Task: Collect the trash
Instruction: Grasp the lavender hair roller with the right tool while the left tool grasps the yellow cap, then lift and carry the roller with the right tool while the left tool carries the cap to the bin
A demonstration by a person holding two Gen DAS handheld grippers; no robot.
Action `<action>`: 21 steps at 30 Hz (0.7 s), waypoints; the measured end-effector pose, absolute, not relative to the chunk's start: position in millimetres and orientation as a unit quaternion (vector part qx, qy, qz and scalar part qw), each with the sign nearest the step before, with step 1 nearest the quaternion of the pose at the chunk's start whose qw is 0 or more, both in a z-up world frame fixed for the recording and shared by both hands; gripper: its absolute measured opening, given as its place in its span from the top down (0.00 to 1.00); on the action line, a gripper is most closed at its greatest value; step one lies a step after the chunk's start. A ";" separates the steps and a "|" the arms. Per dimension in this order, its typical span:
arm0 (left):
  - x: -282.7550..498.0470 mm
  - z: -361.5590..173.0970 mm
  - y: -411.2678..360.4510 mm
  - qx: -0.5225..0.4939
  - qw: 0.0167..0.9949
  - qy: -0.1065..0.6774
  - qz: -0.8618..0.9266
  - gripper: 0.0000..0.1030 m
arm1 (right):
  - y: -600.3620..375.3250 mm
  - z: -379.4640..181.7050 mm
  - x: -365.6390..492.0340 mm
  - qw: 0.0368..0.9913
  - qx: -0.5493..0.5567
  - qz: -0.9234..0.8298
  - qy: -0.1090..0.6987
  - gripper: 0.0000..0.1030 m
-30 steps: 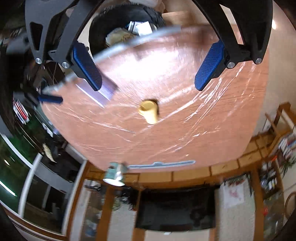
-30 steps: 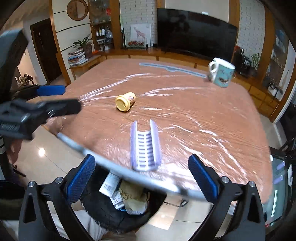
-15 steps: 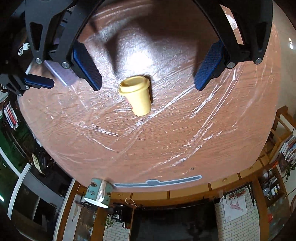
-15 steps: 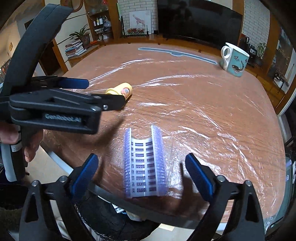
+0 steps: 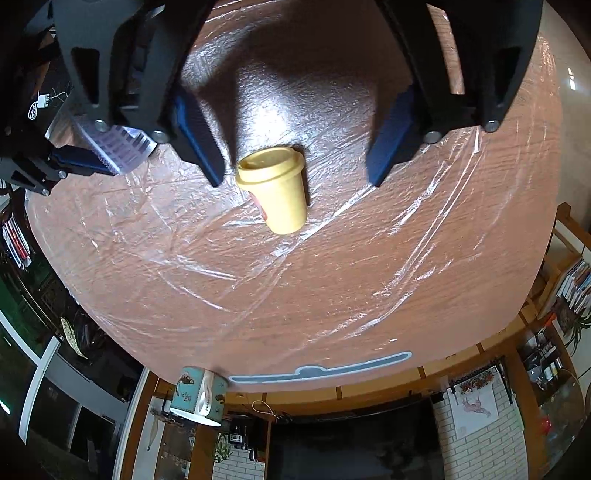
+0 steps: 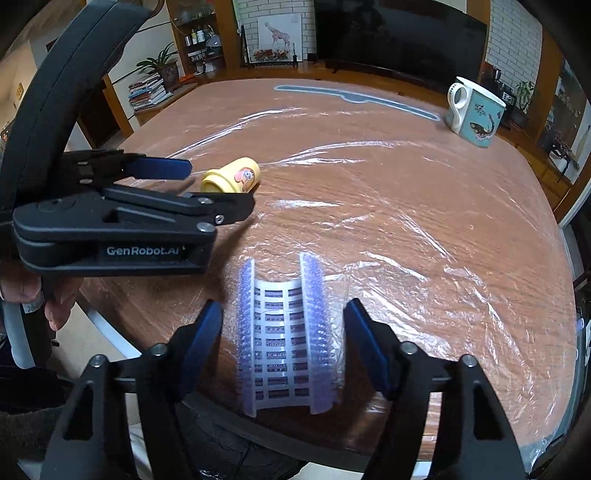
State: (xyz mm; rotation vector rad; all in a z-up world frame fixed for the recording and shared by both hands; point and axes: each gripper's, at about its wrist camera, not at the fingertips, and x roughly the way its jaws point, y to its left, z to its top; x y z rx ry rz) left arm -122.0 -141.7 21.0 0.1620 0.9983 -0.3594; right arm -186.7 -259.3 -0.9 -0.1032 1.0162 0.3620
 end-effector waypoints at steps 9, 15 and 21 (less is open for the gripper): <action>-125.0 15.8 -139.5 0.073 0.859 0.476 -0.175 0.48 | -263.8 -0.3 -187.5 0.864 -0.058 0.167 0.472 0.59; -124.1 18.6 -136.7 0.058 0.859 0.475 -0.184 0.62 | -273.0 2.6 -186.3 0.864 -0.027 0.167 0.474 0.59; -129.1 25.0 -133.2 0.051 0.863 0.466 -0.187 0.62 | -281.5 12.0 -183.0 0.868 -0.006 0.167 0.468 0.59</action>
